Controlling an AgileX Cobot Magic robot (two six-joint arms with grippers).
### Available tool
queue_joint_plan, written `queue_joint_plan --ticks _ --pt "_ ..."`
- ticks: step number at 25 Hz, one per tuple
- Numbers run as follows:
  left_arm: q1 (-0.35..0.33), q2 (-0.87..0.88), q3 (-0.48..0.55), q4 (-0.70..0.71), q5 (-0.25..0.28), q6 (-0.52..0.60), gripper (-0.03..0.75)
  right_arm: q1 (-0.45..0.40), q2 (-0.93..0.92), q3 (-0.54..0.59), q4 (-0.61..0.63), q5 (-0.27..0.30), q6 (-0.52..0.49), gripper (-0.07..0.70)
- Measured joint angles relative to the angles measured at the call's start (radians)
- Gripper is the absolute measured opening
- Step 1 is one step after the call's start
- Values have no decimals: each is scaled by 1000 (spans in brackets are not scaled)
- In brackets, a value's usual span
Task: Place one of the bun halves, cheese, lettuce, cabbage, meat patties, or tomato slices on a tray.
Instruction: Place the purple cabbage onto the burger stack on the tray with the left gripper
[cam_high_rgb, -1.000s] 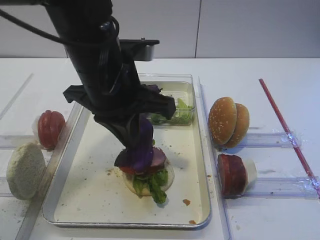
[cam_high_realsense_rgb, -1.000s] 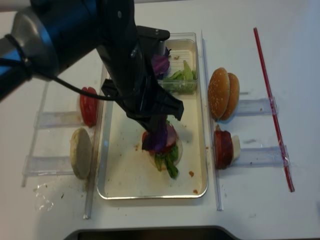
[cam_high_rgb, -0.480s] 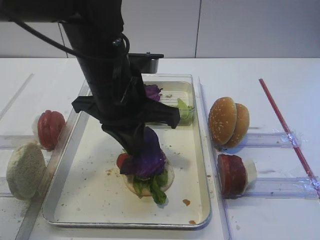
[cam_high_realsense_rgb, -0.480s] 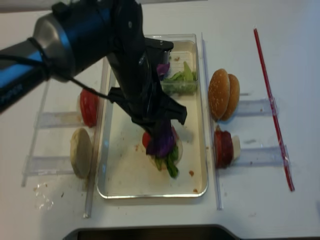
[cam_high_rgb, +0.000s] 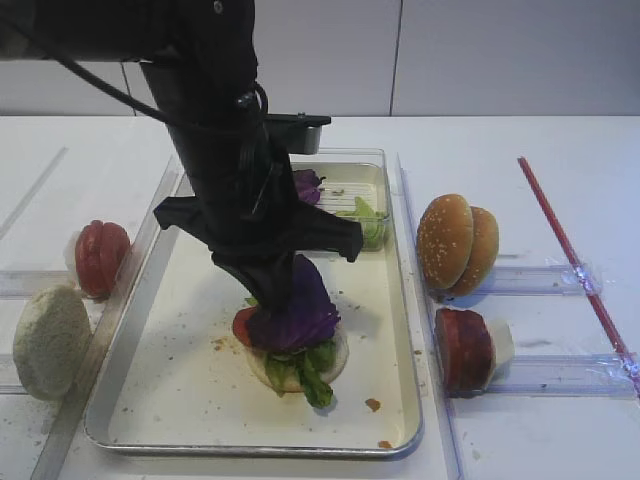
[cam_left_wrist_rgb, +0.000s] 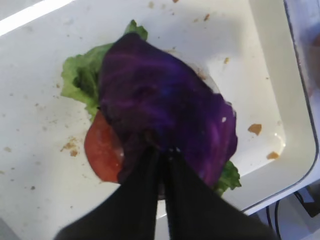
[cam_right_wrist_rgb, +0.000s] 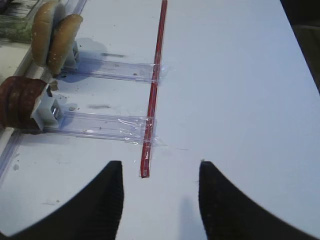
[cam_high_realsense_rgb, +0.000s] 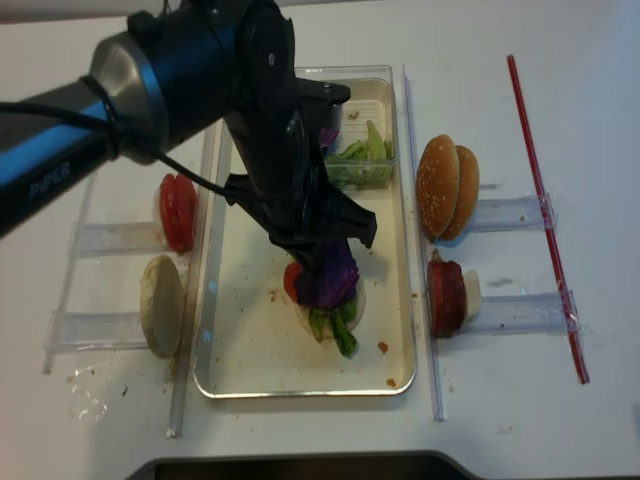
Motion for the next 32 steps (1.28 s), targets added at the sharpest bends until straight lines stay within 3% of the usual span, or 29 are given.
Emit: queue_joint_plan --ticks 12,16,24,32 --pt "0 10 0 14 17 -3 8 0 0 0 0 0 0 382" --pt "0 10 0 14 23 -3 58 0 0 0 0 0 0 382" --pt "0 10 0 14 37 -3 230 0 0 0 0 0 0 382" --pt "0 13 -18 16 48 -3 273 0 0 0 0 0 0 382"
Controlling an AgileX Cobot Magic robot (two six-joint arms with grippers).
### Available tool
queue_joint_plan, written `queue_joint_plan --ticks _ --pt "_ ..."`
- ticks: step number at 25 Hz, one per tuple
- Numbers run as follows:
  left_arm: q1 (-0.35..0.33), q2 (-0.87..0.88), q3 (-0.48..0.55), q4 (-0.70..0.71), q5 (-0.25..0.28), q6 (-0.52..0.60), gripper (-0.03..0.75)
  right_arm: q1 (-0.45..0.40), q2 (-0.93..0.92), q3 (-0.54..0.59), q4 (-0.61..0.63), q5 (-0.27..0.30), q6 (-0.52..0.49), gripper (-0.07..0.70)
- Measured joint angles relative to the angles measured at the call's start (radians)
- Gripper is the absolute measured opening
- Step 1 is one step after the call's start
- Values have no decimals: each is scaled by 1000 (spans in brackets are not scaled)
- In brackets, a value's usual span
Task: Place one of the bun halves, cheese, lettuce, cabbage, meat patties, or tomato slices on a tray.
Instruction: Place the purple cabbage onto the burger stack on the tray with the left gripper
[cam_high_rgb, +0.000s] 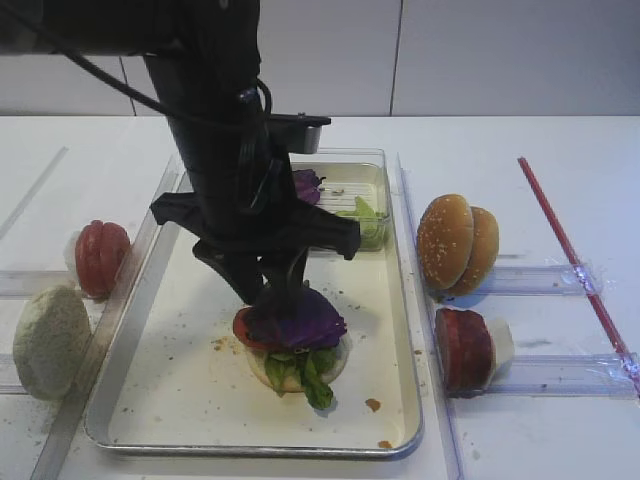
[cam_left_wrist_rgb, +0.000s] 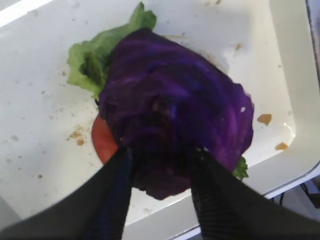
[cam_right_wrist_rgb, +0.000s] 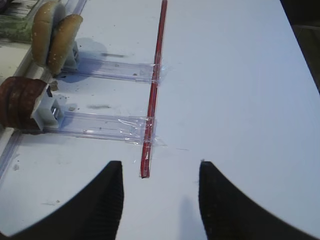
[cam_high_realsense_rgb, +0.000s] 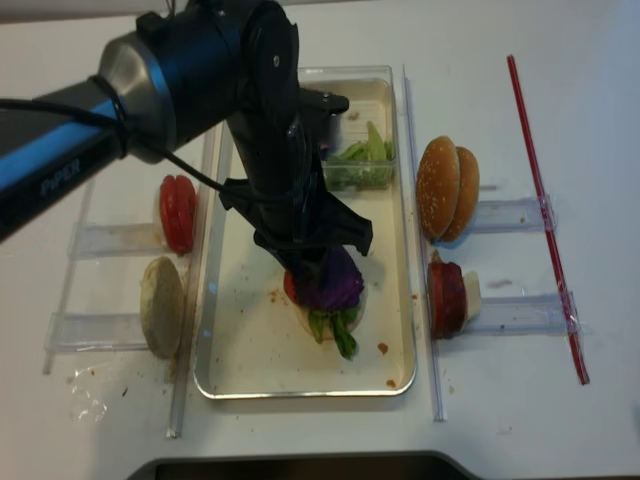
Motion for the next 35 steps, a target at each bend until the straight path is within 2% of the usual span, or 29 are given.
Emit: queue_joint_plan --ticks 8,14,22,35 --pt "0 2 -97 28 4 -30 278 0 0 0 0 0 2 382" --pt "0 2 -105 21 7 -52 331 0 0 0 0 0 0 382" --pt "0 2 -105 5 7 -52 340 0 0 0 0 0 0 382" --pt "157 -67 -105 -9 11 -27 340 0 0 0 0 0 0 382"
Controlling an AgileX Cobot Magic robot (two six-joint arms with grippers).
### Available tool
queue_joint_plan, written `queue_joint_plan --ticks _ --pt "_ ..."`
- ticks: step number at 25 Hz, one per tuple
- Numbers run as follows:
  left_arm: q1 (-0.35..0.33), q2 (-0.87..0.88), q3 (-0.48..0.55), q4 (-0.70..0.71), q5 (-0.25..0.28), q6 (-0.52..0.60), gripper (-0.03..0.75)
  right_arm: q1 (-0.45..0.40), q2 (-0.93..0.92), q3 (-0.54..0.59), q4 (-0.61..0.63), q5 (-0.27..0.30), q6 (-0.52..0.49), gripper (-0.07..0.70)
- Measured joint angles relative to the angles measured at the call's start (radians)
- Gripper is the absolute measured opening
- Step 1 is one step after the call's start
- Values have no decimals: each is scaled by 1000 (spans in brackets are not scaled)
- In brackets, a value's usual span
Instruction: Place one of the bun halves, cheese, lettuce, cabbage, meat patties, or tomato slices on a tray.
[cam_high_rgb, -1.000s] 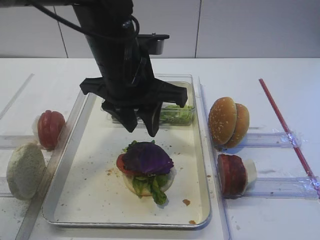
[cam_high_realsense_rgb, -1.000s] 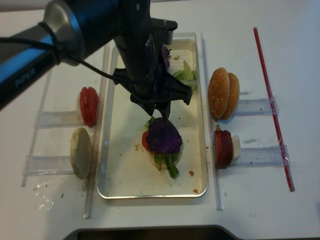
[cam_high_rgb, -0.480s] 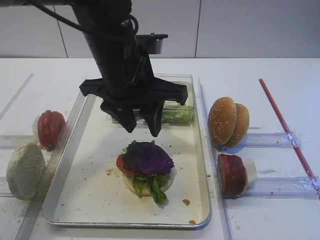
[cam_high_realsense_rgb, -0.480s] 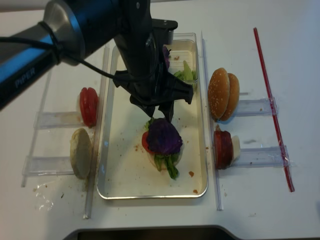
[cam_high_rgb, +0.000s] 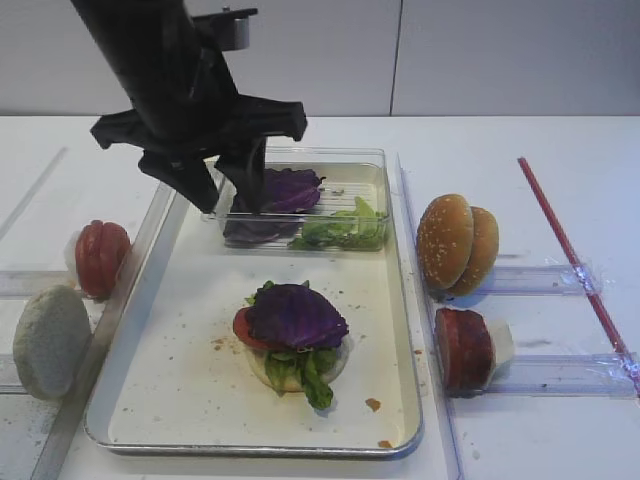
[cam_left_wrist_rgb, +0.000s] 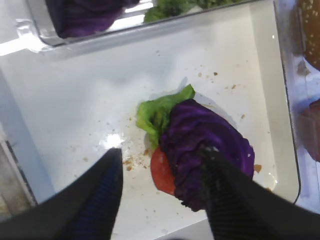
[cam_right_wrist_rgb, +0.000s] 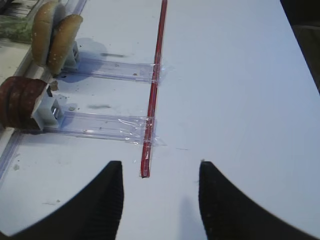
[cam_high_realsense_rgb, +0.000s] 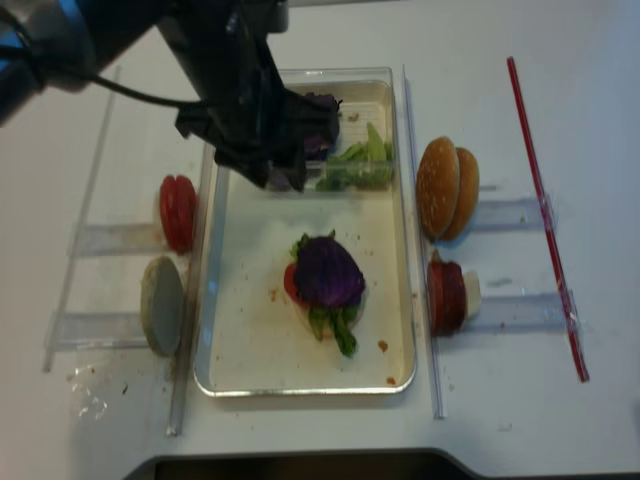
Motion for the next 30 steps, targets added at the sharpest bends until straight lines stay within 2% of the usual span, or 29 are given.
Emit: queue_joint_plan --ticks 19,30 --pt "257 -103 1 79 7 61 340 0 0 0 0 0 0 382" --pt "409 -186 137 149 7 110 340 0 0 0 0 0 0 382"
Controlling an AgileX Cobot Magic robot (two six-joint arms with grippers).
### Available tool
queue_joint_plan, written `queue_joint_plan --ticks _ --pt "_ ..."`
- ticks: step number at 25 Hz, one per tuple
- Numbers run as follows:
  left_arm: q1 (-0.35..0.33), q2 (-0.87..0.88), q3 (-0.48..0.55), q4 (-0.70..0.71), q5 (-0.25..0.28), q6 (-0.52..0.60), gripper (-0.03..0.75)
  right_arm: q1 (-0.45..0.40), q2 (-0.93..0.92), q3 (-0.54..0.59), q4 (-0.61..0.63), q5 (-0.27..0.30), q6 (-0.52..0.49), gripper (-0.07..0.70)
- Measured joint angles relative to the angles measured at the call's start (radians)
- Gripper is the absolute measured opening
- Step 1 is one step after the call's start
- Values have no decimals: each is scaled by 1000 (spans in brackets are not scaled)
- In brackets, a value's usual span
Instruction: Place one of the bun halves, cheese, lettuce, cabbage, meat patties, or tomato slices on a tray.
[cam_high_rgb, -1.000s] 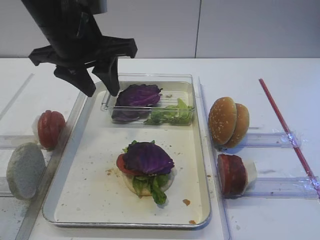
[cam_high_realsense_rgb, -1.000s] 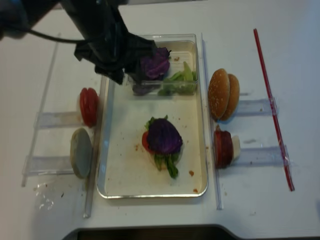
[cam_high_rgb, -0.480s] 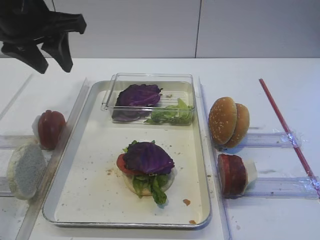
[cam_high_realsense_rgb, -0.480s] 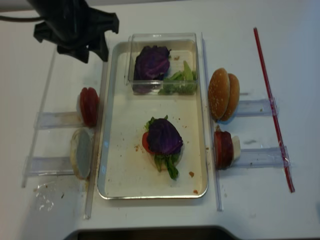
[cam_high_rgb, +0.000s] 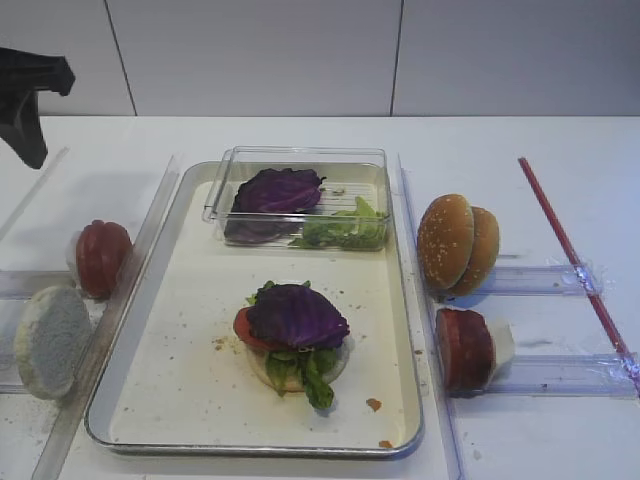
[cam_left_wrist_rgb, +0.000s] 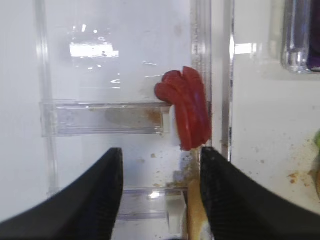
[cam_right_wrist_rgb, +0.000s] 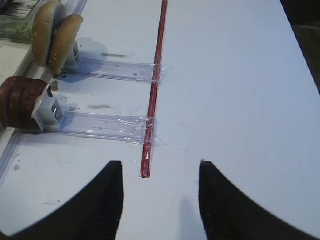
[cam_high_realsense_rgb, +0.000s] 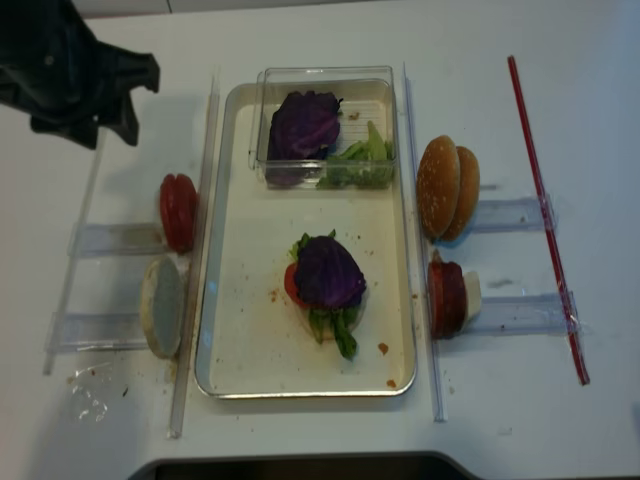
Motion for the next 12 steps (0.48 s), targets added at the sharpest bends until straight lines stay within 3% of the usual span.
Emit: queue_joint_plan --ticks 4,12 --pt "42 -38 15 0 2 26 340 0 0 0 0 0 0 382" --pt "46 -188 99 8 2 70 340 0 0 0 0 -2 0 382"
